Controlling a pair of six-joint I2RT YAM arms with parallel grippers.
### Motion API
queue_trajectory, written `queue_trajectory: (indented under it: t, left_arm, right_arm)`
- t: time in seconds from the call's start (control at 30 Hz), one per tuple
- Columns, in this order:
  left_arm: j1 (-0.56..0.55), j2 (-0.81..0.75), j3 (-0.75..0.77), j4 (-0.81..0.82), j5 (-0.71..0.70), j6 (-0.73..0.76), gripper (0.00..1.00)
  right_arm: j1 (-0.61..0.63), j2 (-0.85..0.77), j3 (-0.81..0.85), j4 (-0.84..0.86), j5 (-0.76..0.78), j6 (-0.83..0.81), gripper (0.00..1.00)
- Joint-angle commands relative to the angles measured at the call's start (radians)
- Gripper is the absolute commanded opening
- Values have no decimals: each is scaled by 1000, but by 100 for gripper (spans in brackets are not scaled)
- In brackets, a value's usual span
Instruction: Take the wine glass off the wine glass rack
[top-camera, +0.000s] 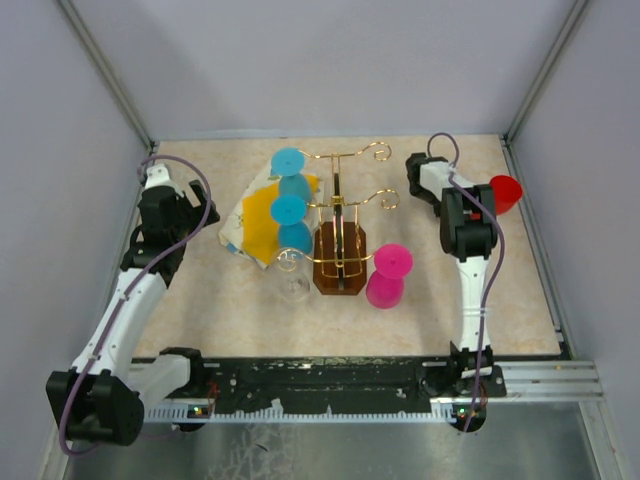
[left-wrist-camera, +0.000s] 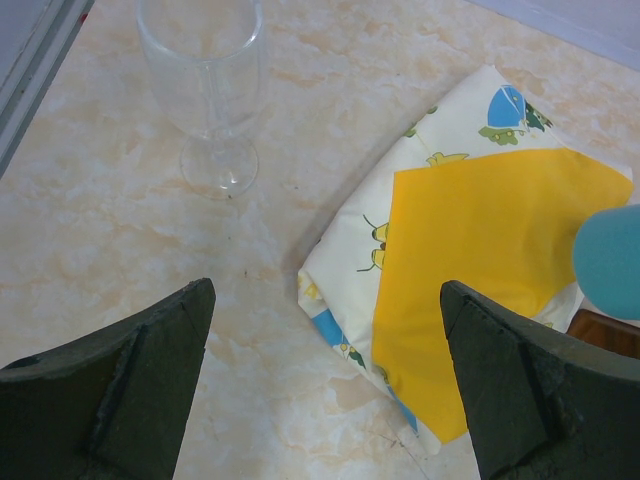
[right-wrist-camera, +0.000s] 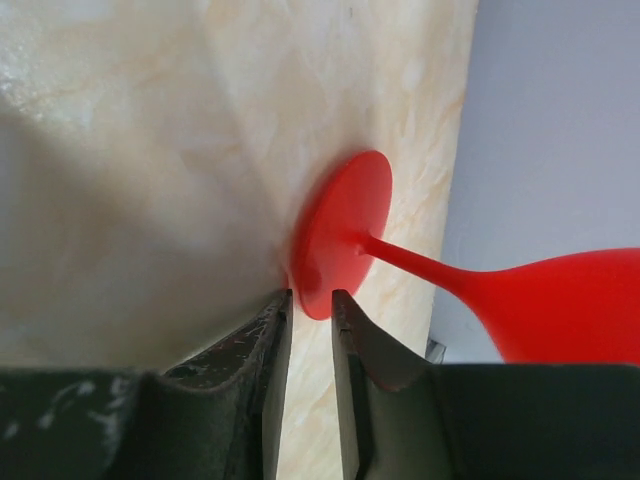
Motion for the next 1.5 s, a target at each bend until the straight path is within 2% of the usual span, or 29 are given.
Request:
queue_trajectory:
  t: [0.0,0.63,0.73,1.0,1.13,1.2,1.47]
  left_arm:
    - [-6,-4,34,-4,-3,15,100]
    - [-5,-7,35,-12,-5,16,100]
    - [-5,-10,38,-16,-6,18,100]
    - [-4,-21,51,-34,0,14,100]
    - [-4,-36,54,-42,1,12,100]
    - [-4,-42,55,-47,1,14,100]
    - [-3,-53,73,-65,-1,20,100]
  right_arm:
    - [12,-42,-35,72,-138,37,27]
    - [73,-151,-69,119,-228,51,38]
    - [76,-188,-83,136,-285,51,38]
    - [75,-356,-95,220,-566,29,25]
    - [75,-379,-25,173,-639,10,11]
    - [76,-394,5,156,-663,9,0]
    - [58,-438,218,-13,-677,82,0]
